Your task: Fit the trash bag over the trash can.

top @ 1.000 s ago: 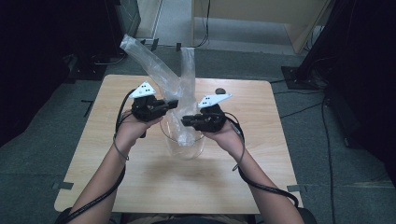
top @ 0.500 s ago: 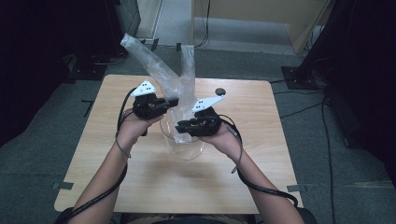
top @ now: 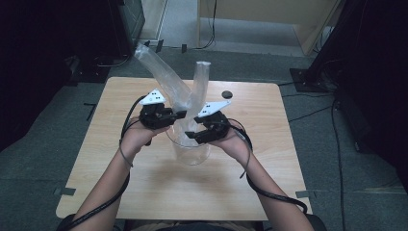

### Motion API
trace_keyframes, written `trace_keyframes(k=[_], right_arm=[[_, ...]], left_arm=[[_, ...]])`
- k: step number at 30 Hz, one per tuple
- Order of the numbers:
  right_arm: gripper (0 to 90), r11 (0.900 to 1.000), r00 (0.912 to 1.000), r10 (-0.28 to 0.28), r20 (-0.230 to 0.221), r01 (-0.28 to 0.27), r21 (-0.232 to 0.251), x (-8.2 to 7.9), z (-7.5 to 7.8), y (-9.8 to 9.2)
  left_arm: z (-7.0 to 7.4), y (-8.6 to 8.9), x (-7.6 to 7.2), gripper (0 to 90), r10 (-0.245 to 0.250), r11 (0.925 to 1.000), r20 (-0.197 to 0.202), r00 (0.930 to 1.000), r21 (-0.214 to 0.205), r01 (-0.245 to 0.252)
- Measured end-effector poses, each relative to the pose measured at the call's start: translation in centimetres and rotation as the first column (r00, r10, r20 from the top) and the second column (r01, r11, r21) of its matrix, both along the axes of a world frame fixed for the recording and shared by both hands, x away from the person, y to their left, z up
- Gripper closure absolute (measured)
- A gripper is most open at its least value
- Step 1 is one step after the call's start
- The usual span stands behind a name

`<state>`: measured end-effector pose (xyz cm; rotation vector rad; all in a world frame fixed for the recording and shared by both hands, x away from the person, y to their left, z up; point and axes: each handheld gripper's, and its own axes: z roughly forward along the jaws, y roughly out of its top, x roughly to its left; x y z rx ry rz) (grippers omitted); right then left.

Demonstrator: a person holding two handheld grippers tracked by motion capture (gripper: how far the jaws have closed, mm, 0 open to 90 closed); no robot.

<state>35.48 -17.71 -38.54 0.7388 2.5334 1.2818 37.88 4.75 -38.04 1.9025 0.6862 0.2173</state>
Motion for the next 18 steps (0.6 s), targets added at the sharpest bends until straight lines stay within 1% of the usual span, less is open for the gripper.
trace_keyframes(k=[2, 4, 5, 6, 8, 10, 13, 18], right_arm=[[35.5, 0.9996, 0.9999, -0.011, 0.007, 0.01, 0.025, 0.2, 0.3, -0.6], [35.3, 0.9984, 0.9999, -0.014, 0.0, 0.014, 0.055, 0.2, 0.6, -1.1], [35.3, 0.9978, 0.9999, -0.013, -0.001, 0.013, 0.066, 0.3, 0.7, -1.3], [35.2, 0.9974, 0.9999, -0.012, 0.004, 0.012, 0.07, 0.3, 0.8, -1.6], [35.3, 0.997, 0.9997, -0.02, 0.014, 0.019, 0.075, 0.3, 1.1, -2.1], [35.8, 0.9953, 0.999, -0.04, 0.018, 0.039, 0.089, 0.4, 1.2, -2.8], [36.4, 0.9919, 0.9982, -0.06, 0.008, 0.059, 0.112, 0.6, 1.3, -3.5], [36.7, 0.9923, 0.998, -0.062, 0.009, 0.061, 0.108, 0.7, 1.3, -3.9]], left_arm=[[-0.2, 0.0, -0.1, 68.9, -0.004, 1.0, -0.012, 0.9999, 0.002, 0.004], [-0.2, 0.1, -0.2, 63.2, -0.009, 0.9999, -0.018, 0.9998, -0.004, 0.009], [-0.1, 0.1, -0.2, 58.9, -0.01, 0.9999, -0.013, 0.9999, 0.0, 0.01], [0.0, 0.1, -0.3, 57.2, -0.013, 0.9999, -0.014, 0.9998, -0.008, 0.013], [0.3, 0.2, -0.5, 51.2, -0.015, 0.9998, 0.0, 0.9999, -0.011, 0.015], [0.5, 0.4, -0.6, 50.7, -0.019, 0.9998, 0.006, 0.9998, -0.005, 0.019], [0.7, 0.7, -0.8, 50.5, -0.019, 0.9997, 0.01, 0.9998, -0.013, 0.019], [1.0, 1.0, -0.9, 49.1, -0.018, 0.9996, 0.016, 0.9997, -0.021, 0.018]])
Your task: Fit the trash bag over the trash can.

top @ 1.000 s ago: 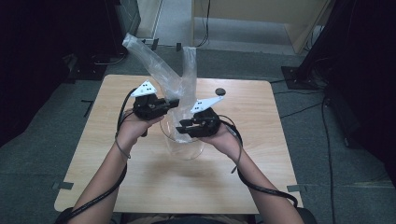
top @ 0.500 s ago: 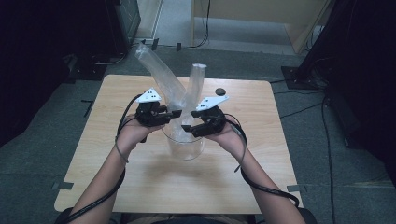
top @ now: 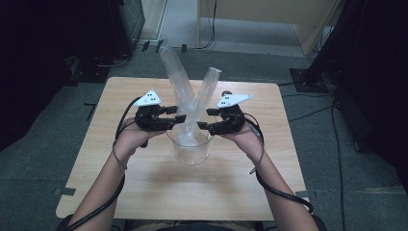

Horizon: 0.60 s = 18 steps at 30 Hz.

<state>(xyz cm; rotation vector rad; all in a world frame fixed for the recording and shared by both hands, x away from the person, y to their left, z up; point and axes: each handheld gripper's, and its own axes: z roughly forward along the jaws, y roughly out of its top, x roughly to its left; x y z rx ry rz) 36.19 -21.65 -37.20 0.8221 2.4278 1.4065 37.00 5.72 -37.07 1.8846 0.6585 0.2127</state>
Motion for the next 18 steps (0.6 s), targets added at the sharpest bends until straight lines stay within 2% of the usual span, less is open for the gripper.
trace_keyframes(k=[4, 10, 14, 18], right_arm=[[36.7, 0.9999, 0.9999, -0.013, 0.004, 0.013, 0.006, 0.2, 0.1, -0.6], [36.7, 0.9992, 0.9994, -0.036, -0.003, 0.036, 0.019, 0.4, 0.2, -1.6], [36.6, 0.9977, 0.9986, -0.053, -0.005, 0.053, 0.042, 0.5, 0.4, -2.2], [36.8, 0.9958, 0.9978, -0.067, 0.003, 0.066, 0.063, 0.8, 0.3, -2.9]], left_arm=[[-0.2, 0.0, 0.1, 51.2, 0.003, 1.0, -0.001, 1.0, -0.003, -0.003], [-0.7, 0.0, 0.6, 58.8, 0.011, 0.9998, -0.014, 0.9998, -0.018, -0.012], [-1.0, -0.5, 0.7, 64.0, 0.011, 0.9999, -0.008, 0.9999, -0.008, -0.011], [-1.4, -0.6, 0.6, 73.9, -0.003, 0.9998, -0.009, 1.0, 0.018, 0.003]])
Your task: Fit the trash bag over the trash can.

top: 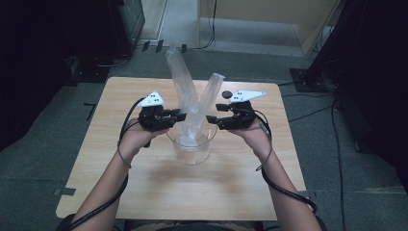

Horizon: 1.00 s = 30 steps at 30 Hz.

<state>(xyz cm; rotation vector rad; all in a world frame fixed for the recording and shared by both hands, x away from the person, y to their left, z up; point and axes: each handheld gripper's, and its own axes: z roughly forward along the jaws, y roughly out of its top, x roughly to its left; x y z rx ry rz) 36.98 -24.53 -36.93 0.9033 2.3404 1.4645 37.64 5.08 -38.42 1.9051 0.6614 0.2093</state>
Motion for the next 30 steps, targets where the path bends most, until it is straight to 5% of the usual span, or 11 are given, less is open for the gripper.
trace_keyframes(k=[10, 12, 22, 30], right_arm=[[36.8, 0.9891, 1.0, -0.007, -0.004, 0.008, 0.147, 0.6, -0.5, -0.9], [42.7, 0.9863, 1.0, 0.005, -0.002, -0.005, 0.165, 0.5, -0.5, -0.8], [77.2, 0.9917, 0.9989, 0.04, -0.024, -0.037, 0.123, -0.1, -0.4, -0.2], [85.9, 0.99, 0.9929, 0.103, -0.06, -0.097, 0.103, -0.6, -0.5, 0.7]], left_arm=[[-0.4, -0.4, -0.6, 76.6, -0.082, 0.996, -0.015, 0.9965, 0.035, 0.083], [-0.5, -0.5, -0.6, 75.3, -0.085, 0.9958, -0.016, 0.9962, 0.033, 0.086], [0.5, 0.6, -0.8, 42.5, -0.05, 0.9987, 0.004, 0.9987, 0.01, 0.05], [1.8, 1.2, -1.2, 42.0, -0.018, 0.9998, 0.033, 0.9993, -0.003, 0.018]])
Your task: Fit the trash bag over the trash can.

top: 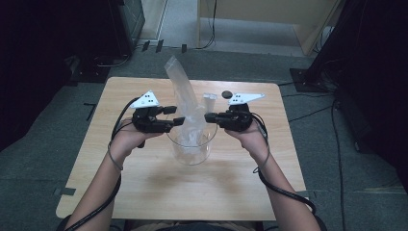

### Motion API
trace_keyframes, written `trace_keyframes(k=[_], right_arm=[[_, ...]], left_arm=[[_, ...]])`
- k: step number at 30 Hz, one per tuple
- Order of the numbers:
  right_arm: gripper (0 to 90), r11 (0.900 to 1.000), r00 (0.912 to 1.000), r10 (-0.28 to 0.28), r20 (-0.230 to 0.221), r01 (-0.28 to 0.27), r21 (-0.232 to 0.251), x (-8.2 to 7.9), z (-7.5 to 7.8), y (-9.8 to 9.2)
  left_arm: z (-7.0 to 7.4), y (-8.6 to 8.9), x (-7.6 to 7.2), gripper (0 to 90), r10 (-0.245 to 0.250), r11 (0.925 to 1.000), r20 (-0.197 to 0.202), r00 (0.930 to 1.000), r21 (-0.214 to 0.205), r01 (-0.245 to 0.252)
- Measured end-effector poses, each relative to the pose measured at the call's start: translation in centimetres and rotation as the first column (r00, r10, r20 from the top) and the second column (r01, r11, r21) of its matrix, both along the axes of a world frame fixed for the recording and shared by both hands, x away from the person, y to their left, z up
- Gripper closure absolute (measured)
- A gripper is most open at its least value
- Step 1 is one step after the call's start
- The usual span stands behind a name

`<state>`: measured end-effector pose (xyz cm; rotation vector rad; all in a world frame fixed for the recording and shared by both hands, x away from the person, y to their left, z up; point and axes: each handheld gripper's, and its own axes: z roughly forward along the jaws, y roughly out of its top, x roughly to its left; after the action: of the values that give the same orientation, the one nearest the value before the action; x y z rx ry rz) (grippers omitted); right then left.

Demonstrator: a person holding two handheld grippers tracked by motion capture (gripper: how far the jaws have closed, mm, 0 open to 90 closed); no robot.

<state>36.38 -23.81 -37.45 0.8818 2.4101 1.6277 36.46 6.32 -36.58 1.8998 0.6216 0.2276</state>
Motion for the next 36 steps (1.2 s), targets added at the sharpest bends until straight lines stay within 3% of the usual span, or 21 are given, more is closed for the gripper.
trace_keyframes(k=[8, 11, 13, 16, 25, 33, 36], right_arm=[[85.2, 0.997, 0.9973, 0.067, -0.029, -0.068, -0.037, -0.9, -0.9, 1.3], [75.4, 0.9936, 0.9958, 0.087, -0.026, -0.089, -0.069, -1.2, -0.9, 1.4], [68.3, 0.9921, 0.9961, 0.088, 0.002, -0.087, -0.091, -1.2, -0.6, 1.1], [59.4, 0.9917, 0.9961, 0.088, 0.012, -0.086, -0.096, -1.1, -0.3, 0.2], [59.3, 0.9982, 0.9998, -0.006, 0.02, 0.007, -0.06, -0.2, -0.1, -2.2], [69.2, 0.9934, 0.9927, -0.114, 0.038, 0.115, -0.009, 1.1, -0.5, -3.2], [70.3, 0.9879, 0.9874, -0.155, 0.032, 0.155, 0.004, 1.9, -0.8, -3.4]], left_arm=[[-0.5, 0.2, 0.8, 41.5, 0.071, 0.9974, -0.036, 0.9968, 0.0, -0.071], [-0.8, 0.4, 1.1, 41.5, 0.09, 0.996, -0.042, 0.9951, -0.004, -0.09], [-0.8, 0.6, 1.2, 42.3, 0.094, 0.9956, -0.043, 0.9946, -0.003, -0.094], [-0.9, 0.9, 1.3, 45.9, 0.106, 0.9941, -0.052, 0.993, -0.015, -0.107], [-1.6, 0.9, 2.1, 48.7, 0.136, 0.9903, -0.086, 0.9869, -0.015, -0.138], [-1.6, 0.7, 2.2, 74.3, 0.109, 0.9937, -0.103, 0.9886, -0.013, -0.111], [-1.4, 0.5, 2.0, 78.4, 0.09, 0.9956, -0.1, 0.9909, -0.015, -0.092]])
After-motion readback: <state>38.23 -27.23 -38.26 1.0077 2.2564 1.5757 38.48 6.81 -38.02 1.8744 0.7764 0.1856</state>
